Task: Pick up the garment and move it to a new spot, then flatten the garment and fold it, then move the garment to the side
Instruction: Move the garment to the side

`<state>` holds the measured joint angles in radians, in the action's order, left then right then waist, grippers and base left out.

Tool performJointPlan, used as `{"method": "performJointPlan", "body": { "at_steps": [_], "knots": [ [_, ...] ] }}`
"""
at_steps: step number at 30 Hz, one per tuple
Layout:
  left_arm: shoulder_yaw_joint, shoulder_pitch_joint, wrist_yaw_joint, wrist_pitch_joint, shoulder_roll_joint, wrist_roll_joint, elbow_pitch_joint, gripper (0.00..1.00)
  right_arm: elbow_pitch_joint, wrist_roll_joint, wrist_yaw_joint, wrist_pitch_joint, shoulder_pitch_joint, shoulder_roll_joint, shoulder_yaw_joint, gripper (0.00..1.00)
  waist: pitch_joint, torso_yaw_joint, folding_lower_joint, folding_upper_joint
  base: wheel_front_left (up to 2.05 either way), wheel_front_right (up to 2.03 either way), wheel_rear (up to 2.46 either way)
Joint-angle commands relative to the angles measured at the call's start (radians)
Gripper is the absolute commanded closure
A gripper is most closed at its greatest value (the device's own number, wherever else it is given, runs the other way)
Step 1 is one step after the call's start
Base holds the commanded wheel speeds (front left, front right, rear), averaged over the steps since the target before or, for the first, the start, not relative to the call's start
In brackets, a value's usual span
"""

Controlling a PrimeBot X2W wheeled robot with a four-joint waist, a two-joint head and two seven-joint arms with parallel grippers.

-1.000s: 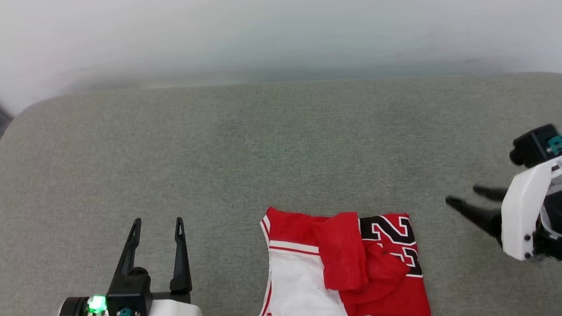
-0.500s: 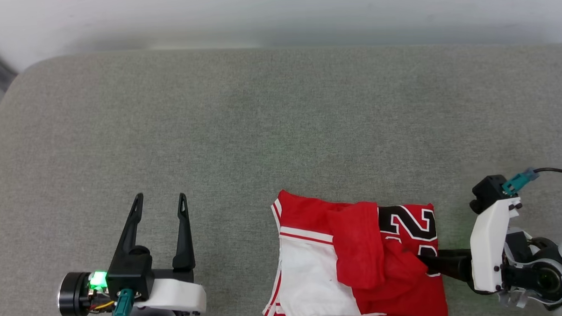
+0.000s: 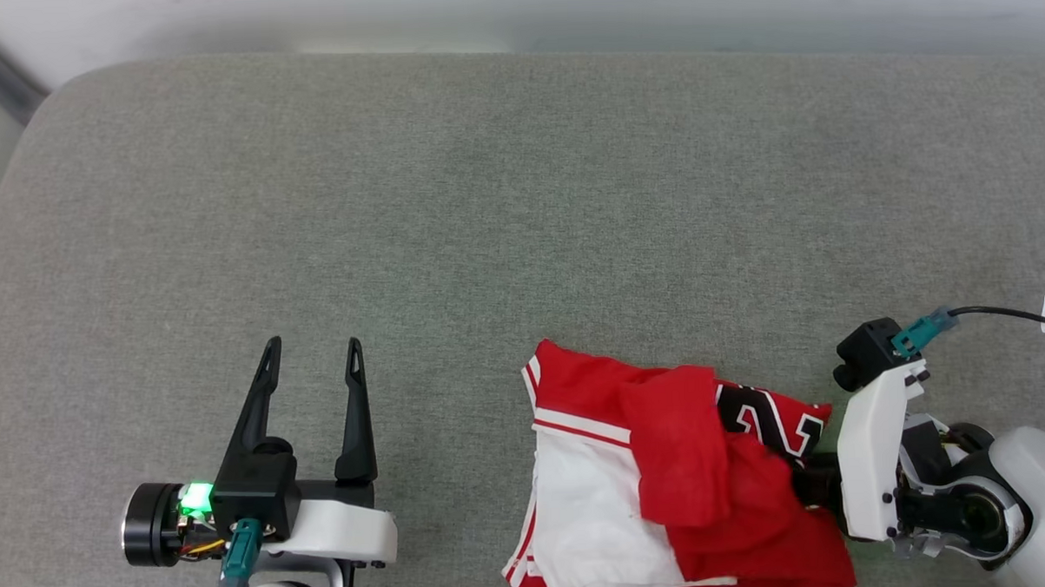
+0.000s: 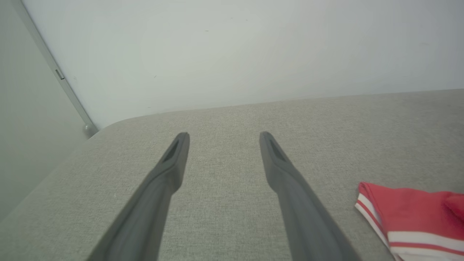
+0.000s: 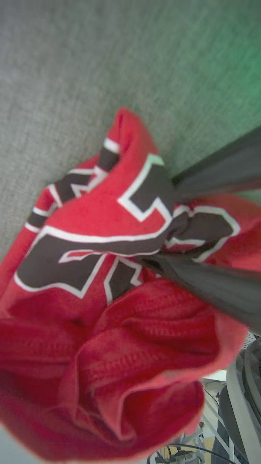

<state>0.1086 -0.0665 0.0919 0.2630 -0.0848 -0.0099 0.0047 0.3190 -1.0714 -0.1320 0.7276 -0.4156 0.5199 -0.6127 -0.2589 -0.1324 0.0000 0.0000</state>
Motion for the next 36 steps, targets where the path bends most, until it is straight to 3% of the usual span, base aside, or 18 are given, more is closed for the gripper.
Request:
{"method": "performJointPlan", "body": {
  "at_steps": [1, 9, 14, 25, 31, 36],
  "knots": [
    [0.001, -0.008, 0.001, 0.002, 0.002, 0.006, 0.003, 0.00, 0.040, 0.001, 0.002, -0.010, 0.032, -0.023, -0.061, 1.00, 0.005, -0.005, 0.0000, 0.0000, 0.00, 0.00, 0.00],
    [-0.007, 0.036, 0.007, 0.002, 0.005, -0.002, 0.016, 0.00, -0.050, -0.035, 0.002, -0.141, -0.067, 0.062, -0.112, 1.00, 0.073, 0.002, 0.0000, 0.0000, 0.00, 0.00, 0.00],
    [-0.012, 0.066, 0.011, 0.002, 0.007, -0.005, 0.013, 0.00, -0.153, -0.038, 0.002, -0.167, -0.119, 0.139, -0.167, 1.00, 0.119, 0.037, 0.0000, 0.0000, 0.00, 0.00, 0.00],
    [-0.042, 0.081, 0.011, 0.002, 0.010, -0.005, -0.017, 0.00, -0.353, -0.034, 0.002, -0.157, -0.224, 0.325, -0.215, 1.00, 0.085, 0.231, 0.0000, 0.0000, 0.00, 0.00, 0.00],
    [-0.058, 0.043, 0.003, 0.002, -0.005, 0.000, -0.034, 0.00, -0.344, -0.015, 0.002, -0.185, -0.247, 0.398, -0.183, 1.00, 0.009, 0.332, 0.0000, 0.0000, 0.00, 0.00, 0.00],
    [-0.070, 0.008, -0.002, 0.002, -0.026, 0.006, -0.053, 0.00, -0.266, 0.039, 0.002, -0.220, -0.268, 0.438, -0.141, 1.00, -0.060, 0.374, 0.0000, 0.0000, 0.00, 0.00, 0.00]
  ]
}}
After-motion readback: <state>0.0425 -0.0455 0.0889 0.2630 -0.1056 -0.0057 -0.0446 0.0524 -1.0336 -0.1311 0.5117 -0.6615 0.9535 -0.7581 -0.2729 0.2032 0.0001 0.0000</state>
